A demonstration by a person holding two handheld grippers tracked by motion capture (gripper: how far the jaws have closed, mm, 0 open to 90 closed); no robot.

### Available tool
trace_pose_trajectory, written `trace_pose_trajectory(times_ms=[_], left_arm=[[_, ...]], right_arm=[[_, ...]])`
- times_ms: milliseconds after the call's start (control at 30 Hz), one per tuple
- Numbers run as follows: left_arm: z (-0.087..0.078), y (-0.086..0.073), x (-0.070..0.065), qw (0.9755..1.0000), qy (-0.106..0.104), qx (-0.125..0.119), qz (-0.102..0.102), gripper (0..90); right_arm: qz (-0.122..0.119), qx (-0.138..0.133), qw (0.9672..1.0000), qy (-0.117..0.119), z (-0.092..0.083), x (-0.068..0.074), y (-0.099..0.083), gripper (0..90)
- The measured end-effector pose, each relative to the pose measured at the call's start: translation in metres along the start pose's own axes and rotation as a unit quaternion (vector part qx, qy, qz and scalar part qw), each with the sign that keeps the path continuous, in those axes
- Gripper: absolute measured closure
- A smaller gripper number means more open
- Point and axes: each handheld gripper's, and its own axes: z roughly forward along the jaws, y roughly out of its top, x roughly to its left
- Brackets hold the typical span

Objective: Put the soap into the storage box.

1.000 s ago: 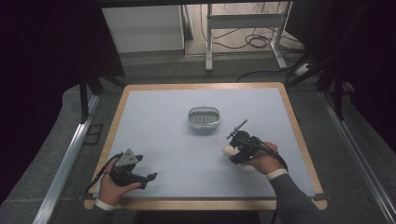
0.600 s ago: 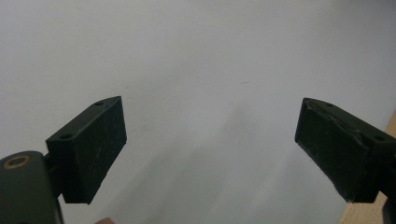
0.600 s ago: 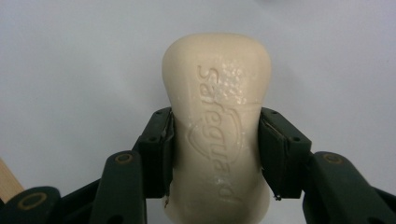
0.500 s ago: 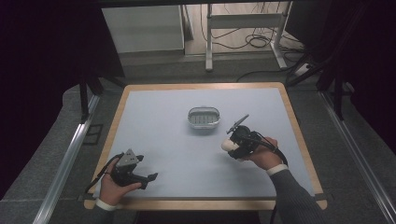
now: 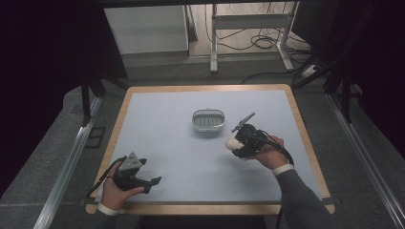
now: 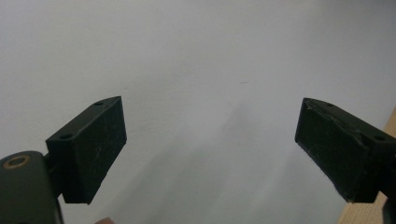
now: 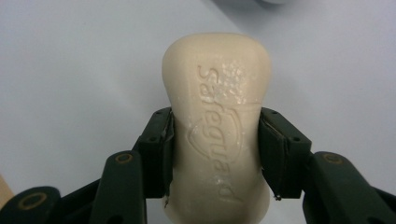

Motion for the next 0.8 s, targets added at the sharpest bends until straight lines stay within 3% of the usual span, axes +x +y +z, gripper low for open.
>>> trace_pose_trajectory(times_ms=[200, 800], left_arm=[[0.001, 0.000, 0.000, 1.0000, 0.000, 0.001, 0.000, 9.4], [0.000, 0.001, -0.001, 1.0000, 0.001, 0.004, 0.003, 9.3]], right_arm=[[0.007, -0.003, 1.0000, -0.001, -0.001, -0.003, 0.002, 49.5], [-0.008, -0.013, 0.9999, -0.006, -0.004, -0.016, 0.016, 49.5]])
